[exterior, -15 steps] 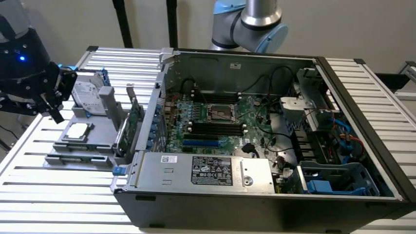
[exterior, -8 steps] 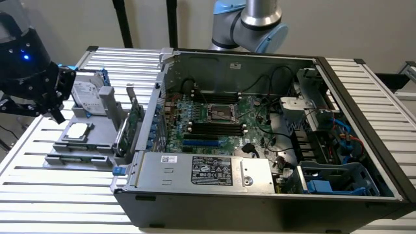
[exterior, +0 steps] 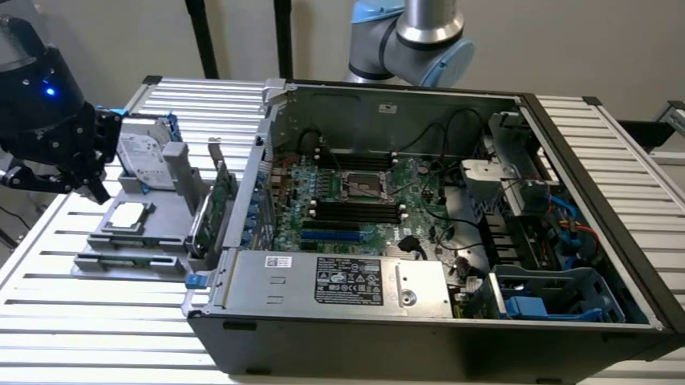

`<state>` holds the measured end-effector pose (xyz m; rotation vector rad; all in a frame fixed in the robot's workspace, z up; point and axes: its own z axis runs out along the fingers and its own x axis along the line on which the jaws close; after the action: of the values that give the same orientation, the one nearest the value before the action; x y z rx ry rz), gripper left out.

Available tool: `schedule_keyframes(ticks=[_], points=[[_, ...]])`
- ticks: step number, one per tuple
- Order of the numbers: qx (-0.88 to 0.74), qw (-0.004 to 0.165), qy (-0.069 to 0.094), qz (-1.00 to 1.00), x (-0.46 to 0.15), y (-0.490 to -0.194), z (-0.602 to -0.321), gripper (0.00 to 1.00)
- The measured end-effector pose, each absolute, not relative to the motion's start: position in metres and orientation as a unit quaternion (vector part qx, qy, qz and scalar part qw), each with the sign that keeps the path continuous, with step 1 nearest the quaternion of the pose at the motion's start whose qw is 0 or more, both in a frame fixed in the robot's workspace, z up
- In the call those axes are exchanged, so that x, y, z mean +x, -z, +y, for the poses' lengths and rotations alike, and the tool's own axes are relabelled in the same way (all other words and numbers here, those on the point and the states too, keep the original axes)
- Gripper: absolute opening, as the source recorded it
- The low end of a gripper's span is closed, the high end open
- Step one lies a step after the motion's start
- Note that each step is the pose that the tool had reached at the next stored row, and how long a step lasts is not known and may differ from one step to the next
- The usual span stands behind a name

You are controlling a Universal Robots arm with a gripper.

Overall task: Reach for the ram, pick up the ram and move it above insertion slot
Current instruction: 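Pick up the ram and move it above insertion slot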

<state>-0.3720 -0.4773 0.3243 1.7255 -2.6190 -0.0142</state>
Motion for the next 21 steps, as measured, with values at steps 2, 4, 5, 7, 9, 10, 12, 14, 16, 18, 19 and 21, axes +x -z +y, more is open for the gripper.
schedule_keyframes(ticks=[2,4,5,7,9,10,12,14,16,18,19,21], points=[[0.566,0.001,0.003,-0.825,-0.372,-0.3241,-0.4773,0.11],[0.58,0.0,0.003,-0.814,-0.372,-0.3238,-0.4773,0.11],[0.588,0.0,0.002,-0.809,-0.3721,-0.3237,-0.4773,0.11],[0.603,0.0,0.002,-0.798,-0.3721,-0.3233,-0.4773,0.11],[0.617,0.0,0.002,-0.787,-0.372,-0.3228,-0.4773,0.11],[0.624,0.0,0.002,-0.781,-0.3721,-0.3225,-0.4773,0.11],[0.638,0.0,0.002,-0.77,-0.3721,-0.3223,-0.4773,0.11],[0.652,0.0,0.002,-0.758,-0.3721,-0.322,-0.4773,0.11],[0.666,0.0,0.002,-0.746,-0.3721,-0.3218,-0.4773,0.11],[0.677,0.0,0.002,-0.736,-0.3717,-0.3216,-0.4773,0.11],[0.679,0.0,0.003,-0.734,-0.3708,-0.3216,-0.4773,0.11],[0.679,0.001,0.003,-0.734,-0.3701,-0.3216,-0.4773,0.11]])
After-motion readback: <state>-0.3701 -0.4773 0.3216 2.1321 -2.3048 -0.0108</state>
